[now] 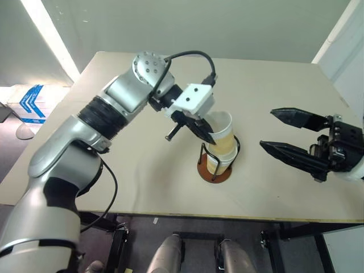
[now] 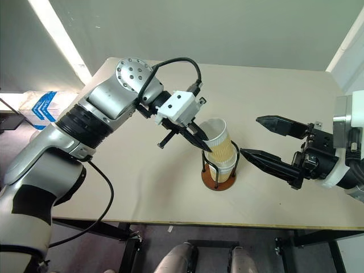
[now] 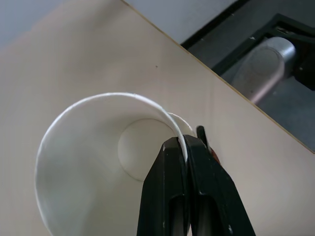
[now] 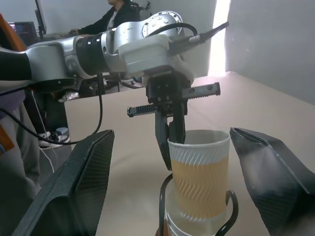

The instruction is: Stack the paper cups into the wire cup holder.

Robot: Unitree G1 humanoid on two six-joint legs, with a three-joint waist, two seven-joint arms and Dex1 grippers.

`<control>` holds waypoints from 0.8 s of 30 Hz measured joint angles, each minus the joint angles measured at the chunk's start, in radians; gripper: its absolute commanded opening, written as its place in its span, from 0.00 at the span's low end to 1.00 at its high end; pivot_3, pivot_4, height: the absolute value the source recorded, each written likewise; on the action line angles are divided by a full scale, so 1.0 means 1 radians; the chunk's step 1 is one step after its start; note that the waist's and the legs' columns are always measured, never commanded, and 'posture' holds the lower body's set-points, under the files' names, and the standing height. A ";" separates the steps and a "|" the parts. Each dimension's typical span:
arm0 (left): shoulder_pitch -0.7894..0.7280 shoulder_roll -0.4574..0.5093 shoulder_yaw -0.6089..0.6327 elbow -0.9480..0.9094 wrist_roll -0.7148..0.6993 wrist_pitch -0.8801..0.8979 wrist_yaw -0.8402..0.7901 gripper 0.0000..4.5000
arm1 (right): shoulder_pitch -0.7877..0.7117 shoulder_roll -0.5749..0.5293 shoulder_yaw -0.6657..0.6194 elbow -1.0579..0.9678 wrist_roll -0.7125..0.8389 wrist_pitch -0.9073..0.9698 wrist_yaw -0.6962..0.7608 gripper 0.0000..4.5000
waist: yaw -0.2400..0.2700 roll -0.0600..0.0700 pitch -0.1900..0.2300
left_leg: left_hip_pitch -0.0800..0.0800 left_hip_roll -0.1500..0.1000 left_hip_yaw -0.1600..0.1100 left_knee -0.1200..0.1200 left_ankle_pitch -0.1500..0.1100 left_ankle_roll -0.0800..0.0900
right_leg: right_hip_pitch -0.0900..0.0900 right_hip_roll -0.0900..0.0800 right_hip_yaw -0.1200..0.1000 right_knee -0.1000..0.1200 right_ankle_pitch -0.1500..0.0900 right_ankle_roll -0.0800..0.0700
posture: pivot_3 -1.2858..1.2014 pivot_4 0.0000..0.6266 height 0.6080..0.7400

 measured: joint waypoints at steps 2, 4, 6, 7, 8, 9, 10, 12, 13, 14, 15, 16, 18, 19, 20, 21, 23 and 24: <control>0.000 -0.001 -0.010 0.001 0.001 -0.010 0.000 0.01 | 0.007 0.000 0.000 -0.002 0.000 -0.007 -0.002 0.89 | 0.001 0.000 0.000 | 0.000 0.000 0.000 0.000 0.000 0.000 | 0.000 0.000 0.000 0.000 0.000 0.000 | 0.52 0.24 1.00; 0.000 -0.013 -0.011 0.014 0.017 -0.036 0.000 0.01 | 0.019 0.000 -0.002 -0.006 0.001 -0.011 -0.006 0.89 | 0.002 0.000 0.000 | 0.000 0.000 0.000 0.000 0.000 0.001 | 0.000 0.000 0.000 0.000 0.000 0.000 | 0.52 0.24 1.00; 0.000 -0.034 -0.019 0.032 0.038 -0.055 0.000 0.01 | 0.025 0.000 -0.003 -0.007 0.001 -0.015 -0.008 0.89 | 0.003 0.000 0.000 | 0.000 0.000 0.000 0.001 0.000 0.001 | 0.001 0.000 0.000 0.000 0.000 0.000 | 0.52 0.24 1.00; 0.000 -0.053 -0.020 0.047 0.056 -0.068 0.000 0.05 | 0.028 0.000 -0.003 -0.007 0.001 -0.017 -0.008 0.89 | 0.004 0.000 0.000 | 0.000 0.000 0.000 0.001 -0.001 0.001 | 0.001 0.000 0.000 0.000 0.000 0.000 | 0.52 0.24 1.00; 0.000 -0.068 -0.021 0.058 0.067 -0.074 0.000 0.09 | 0.029 0.000 -0.003 -0.008 0.001 -0.019 -0.008 0.89 | 0.005 0.000 0.000 | 0.000 0.000 0.000 0.001 -0.001 0.002 | 0.001 -0.001 0.000 0.000 0.000 0.000 | 0.52 0.24 1.00; -0.001 -0.085 -0.020 0.071 0.085 -0.086 0.000 0.14 | 0.031 0.000 -0.004 -0.008 0.002 -0.020 -0.008 0.89 | 0.005 0.000 0.000 | 0.000 0.000 0.000 0.001 -0.001 0.002 | 0.001 -0.001 0.000 0.000 0.000 0.000 | 0.52 0.24 1.00; -0.006 -0.108 -0.019 0.090 0.099 -0.095 0.000 0.19 | 0.033 -0.001 -0.004 -0.008 0.002 -0.021 -0.008 0.89 | 0.005 0.000 0.000 | 0.000 0.000 0.000 0.001 -0.001 0.002 | 0.001 -0.001 0.000 0.000 0.000 0.000 | 0.52 0.24 1.00; -0.021 -0.137 -0.016 0.106 0.103 -0.096 -0.001 0.35 | 0.035 -0.002 -0.004 -0.008 0.002 -0.023 -0.008 0.89 | 0.006 -0.001 0.000 | 0.000 0.000 0.001 0.001 -0.001 0.002 | 0.001 -0.001 0.000 -0.001 0.000 0.001 | 0.52 0.24 1.00; -0.033 -0.148 -0.008 0.112 0.103 -0.094 -0.001 0.44 | 0.036 -0.004 -0.004 -0.008 0.003 -0.023 -0.008 0.89 | 0.006 -0.001 0.000 | 0.000 0.000 0.001 0.001 -0.001 0.002 | 0.001 -0.001 0.000 -0.001 0.000 0.001 | 0.52 0.24 1.00; -0.043 -0.154 0.002 0.118 0.103 -0.093 -0.001 0.52 | 0.036 -0.004 -0.005 -0.008 0.003 -0.024 -0.008 0.89 | 0.006 -0.001 0.000 | 0.000 0.000 0.002 0.001 -0.001 0.002 | 0.001 -0.001 0.000 -0.001 0.000 0.001 | 0.52 0.24 1.00; -0.055 -0.156 0.009 0.124 0.103 -0.093 -0.001 0.59 | 0.038 -0.005 -0.006 -0.008 0.003 -0.024 -0.008 0.89 | 0.006 0.000 0.000 | 0.001 0.000 0.002 0.001 -0.001 0.002 | 0.001 -0.001 0.000 -0.001 0.000 0.001 | 0.52 0.24 1.00; -0.061 -0.156 0.018 0.128 0.102 -0.093 -0.001 0.67 | 0.040 -0.005 -0.009 -0.008 0.003 -0.024 -0.008 0.89 | 0.006 0.000 0.000 | 0.001 0.000 0.002 0.000 -0.001 0.002 | 0.001 -0.001 0.000 -0.001 0.000 0.001 | 0.52 0.24 1.00; -0.063 -0.157 0.031 0.139 0.100 -0.090 -0.001 0.83 | 0.044 -0.005 -0.017 -0.008 0.003 -0.024 -0.008 0.89 | 0.006 0.000 0.000 | 0.001 0.000 0.002 0.000 -0.001 0.002 | 0.001 -0.001 0.001 -0.001 0.000 0.002 | 0.52 0.24 1.00; -0.063 -0.160 0.043 0.146 0.100 -0.085 -0.001 0.92 | 0.049 -0.005 -0.023 -0.008 0.003 -0.024 -0.008 0.89 | 0.006 0.000 0.000 | 0.001 0.000 0.003 0.000 -0.001 0.002 | 0.001 -0.001 0.001 -0.001 -0.001 0.002 | 0.52 0.24 1.00; -0.063 -0.165 0.057 0.151 0.099 -0.080 -0.001 0.99 | 0.050 -0.005 -0.024 -0.008 0.003 -0.025 -0.008 0.89 | 0.006 0.000 0.000 | 0.001 0.000 0.003 0.001 -0.001 0.002 | 0.001 -0.001 0.001 -0.001 -0.001 0.002 | 0.52 0.24 1.00; -0.062 -0.182 0.106 0.162 0.089 -0.059 -0.002 0.99 | 0.050 -0.005 -0.024 -0.008 0.003 -0.026 -0.008 0.89 | 0.007 -0.001 0.000 | 0.000 0.000 0.003 0.001 -0.001 0.002 | 0.001 -0.001 0.001 -0.001 0.000 0.002 | 0.52 0.24 1.00; -0.063 -0.202 0.220 0.169 0.057 -0.005 -0.002 0.99 | 0.049 -0.007 -0.024 -0.007 0.002 -0.028 -0.008 0.89 | 0.007 -0.001 0.001 | 0.000 0.000 0.004 0.001 -0.001 0.003 | 0.001 -0.001 0.002 -0.003 0.000 0.003 | 0.52 0.24 1.00; -0.062 -0.203 0.273 0.169 0.045 0.026 -0.002 0.99 | 0.049 -0.007 -0.023 -0.005 -0.002 -0.028 -0.008 0.89 | 0.007 -0.001 0.001 | 0.000 0.000 0.005 0.001 -0.001 0.003 | 0.001 -0.001 0.002 -0.003 -0.001 0.004 | 0.52 0.24 1.00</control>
